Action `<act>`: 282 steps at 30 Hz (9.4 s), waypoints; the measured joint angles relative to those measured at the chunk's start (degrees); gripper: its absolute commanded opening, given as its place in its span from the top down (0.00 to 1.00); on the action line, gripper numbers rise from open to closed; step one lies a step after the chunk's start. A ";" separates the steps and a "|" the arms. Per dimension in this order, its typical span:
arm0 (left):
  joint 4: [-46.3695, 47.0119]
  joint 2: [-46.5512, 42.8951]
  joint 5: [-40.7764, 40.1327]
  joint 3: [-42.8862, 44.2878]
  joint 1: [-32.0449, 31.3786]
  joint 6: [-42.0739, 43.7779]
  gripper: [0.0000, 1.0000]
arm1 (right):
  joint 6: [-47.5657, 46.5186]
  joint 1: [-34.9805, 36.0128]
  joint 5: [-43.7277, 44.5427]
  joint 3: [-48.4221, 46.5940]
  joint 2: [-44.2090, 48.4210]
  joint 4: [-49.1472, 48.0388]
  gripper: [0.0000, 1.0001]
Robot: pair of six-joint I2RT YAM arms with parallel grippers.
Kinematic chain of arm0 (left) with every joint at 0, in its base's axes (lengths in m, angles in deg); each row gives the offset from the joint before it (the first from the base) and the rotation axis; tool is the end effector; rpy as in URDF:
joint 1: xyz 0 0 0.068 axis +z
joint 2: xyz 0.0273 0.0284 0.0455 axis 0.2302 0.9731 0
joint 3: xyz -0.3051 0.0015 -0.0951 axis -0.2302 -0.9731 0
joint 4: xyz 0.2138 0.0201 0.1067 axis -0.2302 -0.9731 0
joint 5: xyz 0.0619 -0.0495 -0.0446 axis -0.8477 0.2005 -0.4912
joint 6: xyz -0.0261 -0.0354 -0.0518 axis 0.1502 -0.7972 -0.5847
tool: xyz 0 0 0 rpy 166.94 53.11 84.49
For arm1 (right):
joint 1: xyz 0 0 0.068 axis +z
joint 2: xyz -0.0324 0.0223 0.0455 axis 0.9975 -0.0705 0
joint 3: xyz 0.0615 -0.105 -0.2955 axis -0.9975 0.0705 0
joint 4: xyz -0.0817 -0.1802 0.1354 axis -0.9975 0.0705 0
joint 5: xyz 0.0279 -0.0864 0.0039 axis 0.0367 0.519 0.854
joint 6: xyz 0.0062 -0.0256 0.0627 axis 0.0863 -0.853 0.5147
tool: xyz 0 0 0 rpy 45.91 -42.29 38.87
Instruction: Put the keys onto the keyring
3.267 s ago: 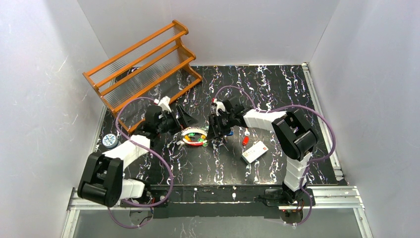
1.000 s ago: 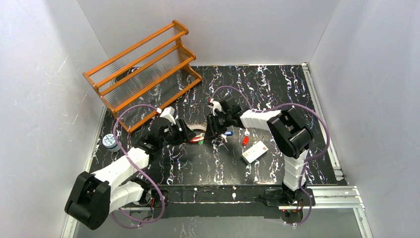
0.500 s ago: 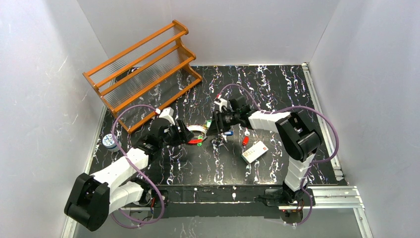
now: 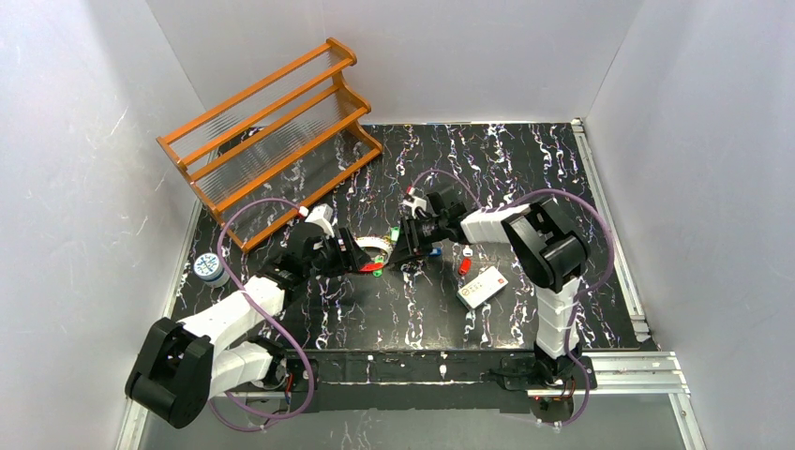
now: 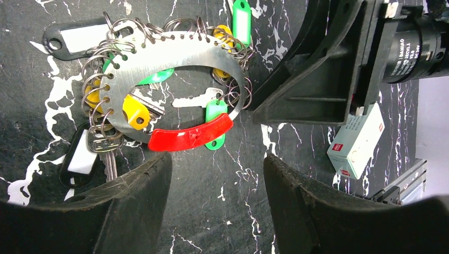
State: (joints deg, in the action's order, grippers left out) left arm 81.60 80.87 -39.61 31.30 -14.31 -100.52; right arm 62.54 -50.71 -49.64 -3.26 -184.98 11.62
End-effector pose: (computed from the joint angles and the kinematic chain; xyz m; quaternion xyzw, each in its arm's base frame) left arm 0.1777 -0.1018 0.2451 -0.0422 0.8572 -0.3285 0.3944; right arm 0.3130 0.2653 0.1774 -0.1800 0.8556 0.4673 0.1312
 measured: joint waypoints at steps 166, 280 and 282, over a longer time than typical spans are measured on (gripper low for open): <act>0.72 1.97 0.37 0.00 0.00 1.73 0.37 | -6.23 4.52 9.09 -4.72 -0.87 -0.76 0.44; 1.29 1.77 0.28 -0.35 0.00 1.55 0.37 | -2.27 8.66 20.68 0.70 4.98 2.14 0.77; 1.27 1.57 0.26 -0.42 0.00 1.55 0.37 | -1.95 8.66 19.87 0.70 4.50 1.90 0.77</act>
State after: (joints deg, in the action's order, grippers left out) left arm 82.87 82.44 -39.34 30.88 -14.31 -98.96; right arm 60.60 -42.06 -29.77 -2.56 -180.48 13.52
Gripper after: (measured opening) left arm 0.629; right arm 0.229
